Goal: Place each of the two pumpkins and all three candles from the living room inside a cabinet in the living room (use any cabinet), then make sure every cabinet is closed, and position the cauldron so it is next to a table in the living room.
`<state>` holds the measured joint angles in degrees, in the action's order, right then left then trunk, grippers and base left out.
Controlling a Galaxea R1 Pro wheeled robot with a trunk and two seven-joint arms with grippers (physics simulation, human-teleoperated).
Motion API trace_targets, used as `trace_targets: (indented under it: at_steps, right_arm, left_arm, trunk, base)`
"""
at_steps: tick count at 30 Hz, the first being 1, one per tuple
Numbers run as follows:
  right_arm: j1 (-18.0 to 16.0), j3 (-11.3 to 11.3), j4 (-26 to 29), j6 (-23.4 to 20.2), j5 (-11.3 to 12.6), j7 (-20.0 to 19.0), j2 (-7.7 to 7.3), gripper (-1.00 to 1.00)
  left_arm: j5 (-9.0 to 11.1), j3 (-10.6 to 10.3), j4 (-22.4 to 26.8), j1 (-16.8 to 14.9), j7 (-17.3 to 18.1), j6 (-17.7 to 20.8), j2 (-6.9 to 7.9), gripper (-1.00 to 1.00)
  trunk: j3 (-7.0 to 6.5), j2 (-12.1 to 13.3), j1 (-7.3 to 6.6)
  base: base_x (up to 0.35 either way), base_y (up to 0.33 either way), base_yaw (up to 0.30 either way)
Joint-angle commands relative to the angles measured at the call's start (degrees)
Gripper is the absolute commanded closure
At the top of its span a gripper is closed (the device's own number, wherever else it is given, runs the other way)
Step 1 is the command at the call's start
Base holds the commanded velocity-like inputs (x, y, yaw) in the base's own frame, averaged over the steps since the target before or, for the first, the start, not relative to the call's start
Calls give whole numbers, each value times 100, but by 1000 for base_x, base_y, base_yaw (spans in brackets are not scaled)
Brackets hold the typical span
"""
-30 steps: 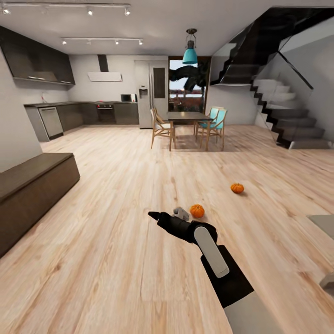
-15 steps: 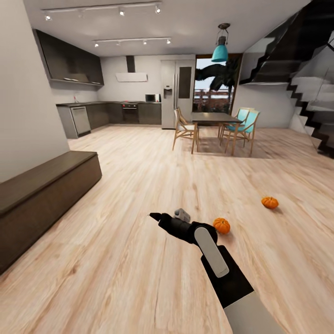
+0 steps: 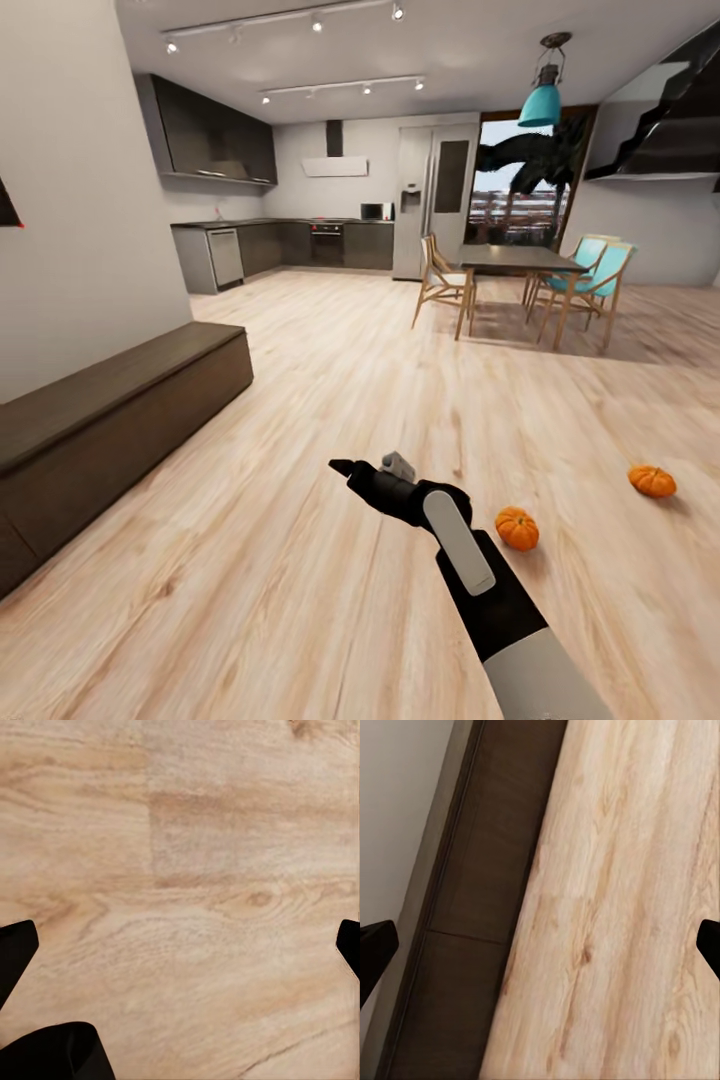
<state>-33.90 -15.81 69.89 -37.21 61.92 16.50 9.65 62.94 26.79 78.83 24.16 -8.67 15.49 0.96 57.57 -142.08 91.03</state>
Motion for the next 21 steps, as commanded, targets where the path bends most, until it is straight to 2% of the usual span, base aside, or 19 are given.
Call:
trace_targets:
  at_steps: [1,5,9,13,14,21]
  right_arm:
    - [-3,37,-12,6,63,58,0,-100]
    - [-3,333,-292,176,70,50,10,-100]
    - [-1,466,-430,354,69,38,30,-100]
    - [3,492,-470,687,75,47,35,-100]
    - [5,501,-488,808,162,53,32,-100]
    - [6,497,-493,850,206,47,21,-100]
  left_arm:
    - [62,2,12,1,-30,26,0,-100]
    - [67,5,-69,1,166,25,10,-100]
    - [69,10,-152,1,365,31,25,-100]
    - [69,11,-174,1,398,31,28,-100]
    - [69,16,-215,1,482,31,30,-100]
    - [84,20,-282,1,594,30,55,-100]
  trunk:
    - [5,-2,2]
    - [5,-2,2]
    - [5,-2,2]
    - [5,-2,2]
    - [5,-2,2]
    - [5,-2,2]
  base:
    - [288,-223,297]
    - [287,-223,297]
    - [287,-223,297]
    - [291,-203,297]
    - [325,-27,296]
    - [326,102,296]
